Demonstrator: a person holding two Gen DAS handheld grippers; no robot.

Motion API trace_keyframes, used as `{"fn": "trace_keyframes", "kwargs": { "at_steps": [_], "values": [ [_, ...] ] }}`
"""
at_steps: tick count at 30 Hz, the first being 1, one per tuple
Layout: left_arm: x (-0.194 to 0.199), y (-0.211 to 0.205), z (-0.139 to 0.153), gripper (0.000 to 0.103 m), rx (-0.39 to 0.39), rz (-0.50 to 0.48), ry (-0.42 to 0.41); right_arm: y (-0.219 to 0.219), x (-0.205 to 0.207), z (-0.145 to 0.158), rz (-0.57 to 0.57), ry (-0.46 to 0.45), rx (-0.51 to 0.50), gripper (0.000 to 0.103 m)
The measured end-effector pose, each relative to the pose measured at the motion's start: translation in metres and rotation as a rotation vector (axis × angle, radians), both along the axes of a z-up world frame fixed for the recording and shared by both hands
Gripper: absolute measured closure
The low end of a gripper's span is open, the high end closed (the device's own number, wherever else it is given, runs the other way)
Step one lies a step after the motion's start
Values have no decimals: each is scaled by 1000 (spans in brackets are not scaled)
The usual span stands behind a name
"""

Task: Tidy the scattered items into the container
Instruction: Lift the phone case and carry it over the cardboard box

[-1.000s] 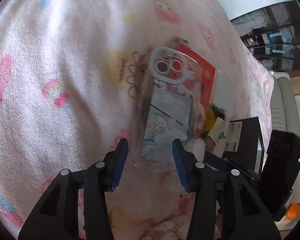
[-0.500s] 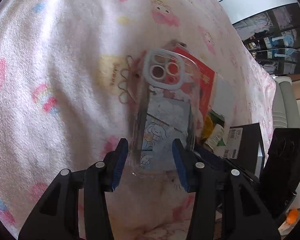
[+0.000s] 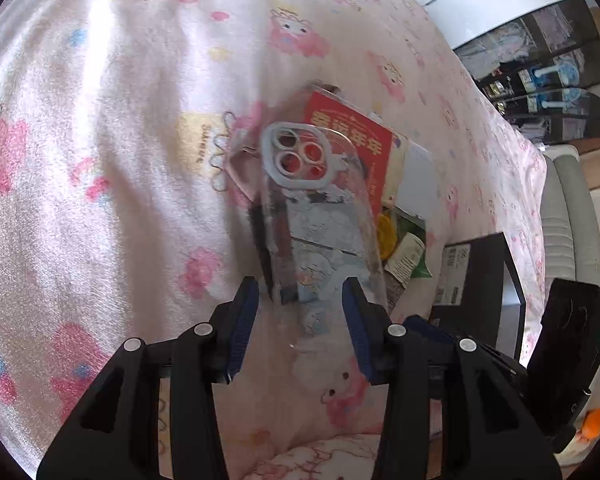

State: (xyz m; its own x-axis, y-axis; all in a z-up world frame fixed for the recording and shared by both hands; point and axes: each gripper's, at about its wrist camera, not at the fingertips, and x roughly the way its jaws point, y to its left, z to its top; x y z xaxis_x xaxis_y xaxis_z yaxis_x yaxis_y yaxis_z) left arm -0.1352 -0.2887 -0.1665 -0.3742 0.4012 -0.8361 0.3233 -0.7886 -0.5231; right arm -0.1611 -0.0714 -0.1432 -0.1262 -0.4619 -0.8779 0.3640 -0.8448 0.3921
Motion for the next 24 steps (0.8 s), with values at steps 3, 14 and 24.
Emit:
{"fn": "trace_keyframes", "kwargs": {
  "at_steps": [3, 14, 24],
  "values": [
    [-2, -11, -6, 60, -32, 59, 2, -7, -10, -7, -12, -1, 20, 74],
    [-13, 5, -12, 71, 70, -5, 22, -37, -29, -23, 70, -6, -44, 75],
    [19, 60, 60, 76, 59, -107, 192, 21, 17, 41, -18, 93, -104, 75]
  ]
}}
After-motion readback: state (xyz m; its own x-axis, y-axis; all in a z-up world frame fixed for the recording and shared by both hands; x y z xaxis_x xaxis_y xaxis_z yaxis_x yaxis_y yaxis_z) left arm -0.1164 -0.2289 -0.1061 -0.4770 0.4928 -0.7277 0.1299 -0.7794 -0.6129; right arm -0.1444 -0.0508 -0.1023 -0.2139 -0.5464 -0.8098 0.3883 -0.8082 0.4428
